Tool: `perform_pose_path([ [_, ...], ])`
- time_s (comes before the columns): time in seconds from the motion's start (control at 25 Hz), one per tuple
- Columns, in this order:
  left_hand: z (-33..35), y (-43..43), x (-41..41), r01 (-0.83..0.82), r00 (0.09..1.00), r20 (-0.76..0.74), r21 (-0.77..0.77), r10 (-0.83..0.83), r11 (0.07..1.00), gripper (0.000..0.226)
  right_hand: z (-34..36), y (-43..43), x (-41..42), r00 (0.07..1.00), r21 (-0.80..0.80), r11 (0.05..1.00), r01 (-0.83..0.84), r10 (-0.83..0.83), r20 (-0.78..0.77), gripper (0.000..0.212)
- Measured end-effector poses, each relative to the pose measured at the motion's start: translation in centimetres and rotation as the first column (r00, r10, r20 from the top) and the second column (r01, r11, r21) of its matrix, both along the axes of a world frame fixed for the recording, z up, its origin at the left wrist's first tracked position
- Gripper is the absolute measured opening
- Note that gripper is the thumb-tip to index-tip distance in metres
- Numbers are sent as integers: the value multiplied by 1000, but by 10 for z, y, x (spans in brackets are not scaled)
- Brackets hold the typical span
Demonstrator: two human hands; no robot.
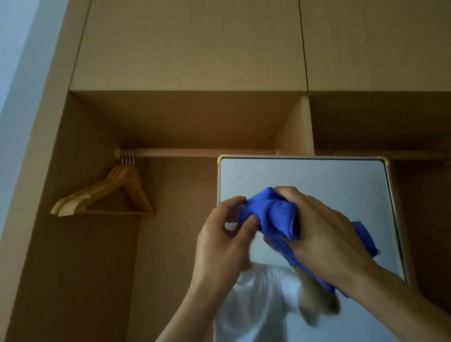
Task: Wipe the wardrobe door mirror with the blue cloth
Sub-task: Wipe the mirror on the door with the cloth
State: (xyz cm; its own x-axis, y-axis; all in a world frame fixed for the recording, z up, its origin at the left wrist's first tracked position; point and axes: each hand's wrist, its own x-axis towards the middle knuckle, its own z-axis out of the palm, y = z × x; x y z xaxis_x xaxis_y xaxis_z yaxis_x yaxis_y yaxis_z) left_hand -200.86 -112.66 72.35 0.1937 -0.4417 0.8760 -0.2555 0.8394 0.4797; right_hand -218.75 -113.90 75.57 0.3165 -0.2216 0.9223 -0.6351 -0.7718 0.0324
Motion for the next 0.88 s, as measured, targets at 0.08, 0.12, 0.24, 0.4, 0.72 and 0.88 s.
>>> perform_pose_path([
  [0.08, 8, -3, 7, -198, 979, 38, -49, 200, 979, 47, 15, 0, 4, 985, -207, 966, 155, -166, -37, 47],
  [0.12, 12, -4, 8, -253, 965, 55, -54, 256, 966, 56, 22, -1, 4, 977, -275, 944, 182, -205, -57, 45],
  [0.24, 24, -6, 11, -223, 973, 75, 40, 220, 974, 80, 39, 1, 9, 952, -424, 881, 212, -284, -114, 48],
  [0.4, 32, -12, 14, -97, 995, 36, 128, 94, 987, 99, 73, 3, 20, 930, -551, 808, 211, -340, -143, 51],
  [0.72, 31, -18, 23, -35, 999, 32, 150, 30, 988, 72, 107, -11, 55, 891, -573, 755, 318, -444, -90, 47],
  [0.88, 26, -23, 35, 10, 1000, -7, 119, -10, 993, 48, 97, -15, 59, 898, -558, 773, 301, -427, -107, 51],
])
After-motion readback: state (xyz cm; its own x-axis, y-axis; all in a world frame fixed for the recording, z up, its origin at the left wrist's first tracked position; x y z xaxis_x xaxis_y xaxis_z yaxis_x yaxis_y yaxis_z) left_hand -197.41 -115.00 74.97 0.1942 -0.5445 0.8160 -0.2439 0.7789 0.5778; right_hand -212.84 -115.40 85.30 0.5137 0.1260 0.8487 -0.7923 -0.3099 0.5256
